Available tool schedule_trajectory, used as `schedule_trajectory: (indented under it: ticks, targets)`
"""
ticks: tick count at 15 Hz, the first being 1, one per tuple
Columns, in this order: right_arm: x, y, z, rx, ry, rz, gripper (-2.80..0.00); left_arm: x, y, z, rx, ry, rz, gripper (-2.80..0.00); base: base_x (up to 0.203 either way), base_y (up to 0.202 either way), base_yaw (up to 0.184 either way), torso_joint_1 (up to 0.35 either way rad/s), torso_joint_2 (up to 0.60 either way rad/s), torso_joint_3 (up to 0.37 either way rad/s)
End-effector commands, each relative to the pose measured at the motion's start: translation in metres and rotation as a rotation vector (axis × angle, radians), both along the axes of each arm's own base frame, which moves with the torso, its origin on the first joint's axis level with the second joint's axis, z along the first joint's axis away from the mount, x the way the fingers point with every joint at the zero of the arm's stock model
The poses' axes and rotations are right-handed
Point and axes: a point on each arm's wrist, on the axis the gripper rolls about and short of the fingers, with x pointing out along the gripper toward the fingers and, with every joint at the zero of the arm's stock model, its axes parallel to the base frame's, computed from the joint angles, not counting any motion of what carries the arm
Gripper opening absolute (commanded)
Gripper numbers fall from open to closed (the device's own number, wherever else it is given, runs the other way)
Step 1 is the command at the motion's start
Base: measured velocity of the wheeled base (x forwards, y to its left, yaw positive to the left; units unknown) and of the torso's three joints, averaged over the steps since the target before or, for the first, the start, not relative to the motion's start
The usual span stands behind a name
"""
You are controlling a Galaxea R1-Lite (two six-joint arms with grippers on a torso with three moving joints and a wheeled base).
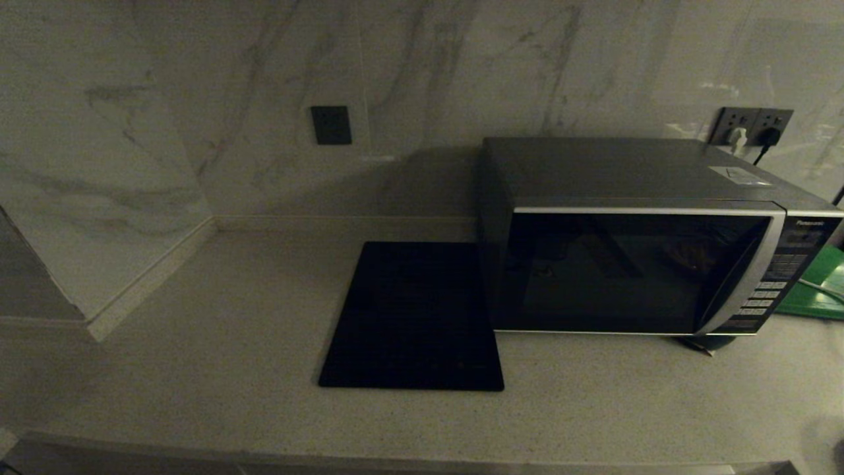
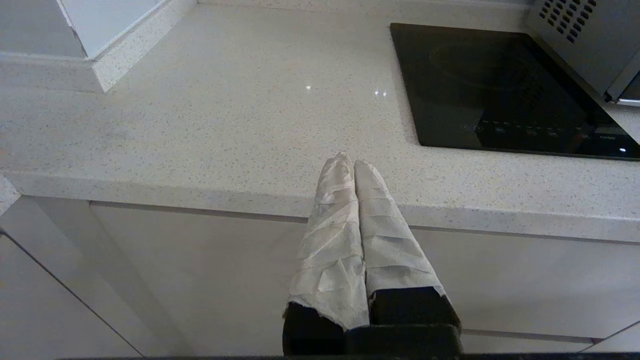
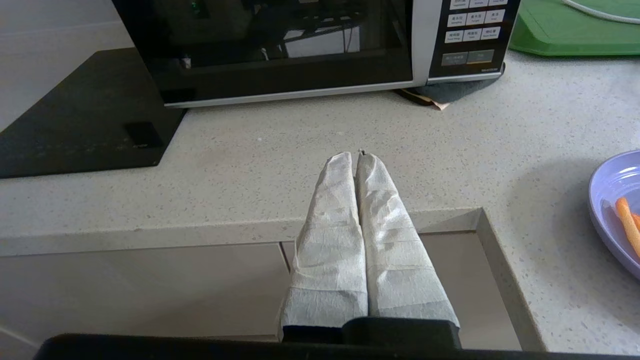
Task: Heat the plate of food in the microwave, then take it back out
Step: Open the microwave oven
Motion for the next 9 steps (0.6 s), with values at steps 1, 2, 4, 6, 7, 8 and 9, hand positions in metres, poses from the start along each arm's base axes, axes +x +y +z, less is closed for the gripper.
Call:
schedule_trajectory:
  ticks: [1, 2, 4, 6, 7, 8, 9]
  targets:
    - [0.0002, 0.0, -0.0004, 0.001, 0.003, 0.0, -2.8, 0.0001, 0.0, 0.0001, -0.001, 0.001, 0.001, -2.8, 0.0, 0.0, 0.0, 0.0, 0.0, 0.0]
    - [0.0002, 0.0, -0.0004, 0.0, 0.003, 0.0, -2.8, 0.0001, 0.0, 0.0001, -0.001, 0.001, 0.001, -2.8, 0.0, 0.0, 0.0, 0.0, 0.0, 0.0]
    - [0.0002, 0.0, -0.0004, 0.0, 0.003, 0.0, -2.8, 0.0001, 0.0, 0.0001, -0.001, 0.001, 0.001, -2.8, 0.0, 0.0, 0.0, 0.0, 0.0, 0.0]
    - [0.0001, -0.0001, -0.0004, 0.009, 0.001, -0.005, -2.8, 0.0, 0.0, 0.0001, -0.001, 0.0, 0.001, -2.8, 0.0, 0.0, 0.0, 0.0, 0.0, 0.0]
    - [0.0002, -0.0002, -0.0003, 0.017, 0.001, -0.009, -2.8, 0.0, 0.0, 0.0, -0.001, 0.0, 0.001, -2.8, 0.0, 0.0, 0.0, 0.0, 0.0, 0.0]
    - [0.0001, -0.0002, -0.0003, 0.018, -0.001, -0.009, -2.8, 0.0001, 0.0, 0.0001, -0.001, 0.001, 0.001, -2.8, 0.0, 0.0, 0.0, 0.0, 0.0, 0.0]
    - [0.0002, -0.0002, -0.0005, 0.018, -0.001, -0.009, -2.8, 0.0001, 0.0, 0.0001, -0.001, 0.001, 0.001, -2.8, 0.0, 0.0, 0.0, 0.0, 0.0, 0.0]
